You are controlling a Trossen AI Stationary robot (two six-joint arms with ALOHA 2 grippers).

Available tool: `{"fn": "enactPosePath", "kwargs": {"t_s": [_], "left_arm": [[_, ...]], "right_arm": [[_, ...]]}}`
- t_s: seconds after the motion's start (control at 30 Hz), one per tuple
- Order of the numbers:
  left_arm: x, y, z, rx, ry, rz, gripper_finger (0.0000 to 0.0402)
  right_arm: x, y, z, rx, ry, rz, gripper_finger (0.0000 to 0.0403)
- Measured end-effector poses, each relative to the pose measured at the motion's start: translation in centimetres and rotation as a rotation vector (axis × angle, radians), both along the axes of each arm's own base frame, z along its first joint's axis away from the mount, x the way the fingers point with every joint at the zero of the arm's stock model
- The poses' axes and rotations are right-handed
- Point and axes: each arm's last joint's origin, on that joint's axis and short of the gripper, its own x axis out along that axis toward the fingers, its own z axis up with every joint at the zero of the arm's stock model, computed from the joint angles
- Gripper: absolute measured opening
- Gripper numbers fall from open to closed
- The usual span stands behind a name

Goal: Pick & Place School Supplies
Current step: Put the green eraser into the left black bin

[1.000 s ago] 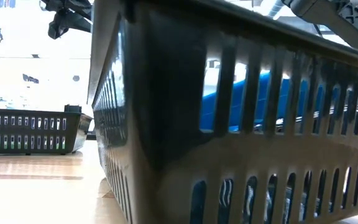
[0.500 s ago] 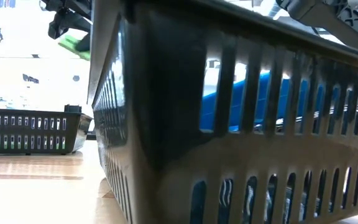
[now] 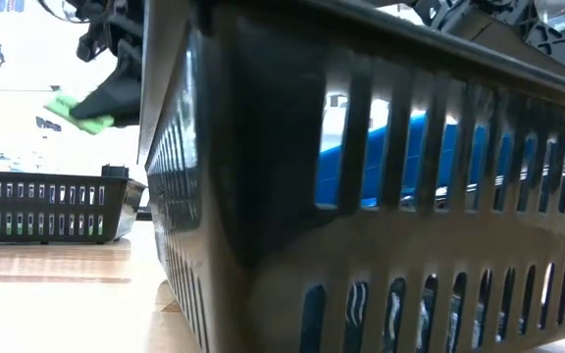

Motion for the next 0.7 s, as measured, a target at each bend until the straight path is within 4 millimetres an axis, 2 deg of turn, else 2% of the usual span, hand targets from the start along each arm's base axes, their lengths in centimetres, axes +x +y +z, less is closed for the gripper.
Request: {"fn": "enactPosePath", "kwargs": {"t_s": [0.07,0.2,0.4,0.63,0.7], "left_arm": [[0.0,0.0,0.0,0.001,-0.002,0.001,0.0098],[0.0,0.0,0.0,0.001,-0.006,0.001,0.0098],[0.1,0.0,0.1,0.000,-0.011,0.001,0.0098],[0.1,0.0,0.1,0.001,-0.013,0.000,0.0098],[0.1,0.0,0.1,0.004,-0.012,-0.001,0.0098]], "right_arm": [[0.2,0.1,-0.8,0.005,0.021,-0.017,0.0021],[0.2,-0.3,-1.1,-0.003,0.032,-0.045,0.0021],[0.3,-2.3,-1.0,-0.006,0.032,-0.094,0.0029],[0.3,-2.8,-1.0,0.011,0.037,-0.099,0.0168],[0.3,-2.7,-1.0,0.011,0.037,-0.099,0.0197]]}}
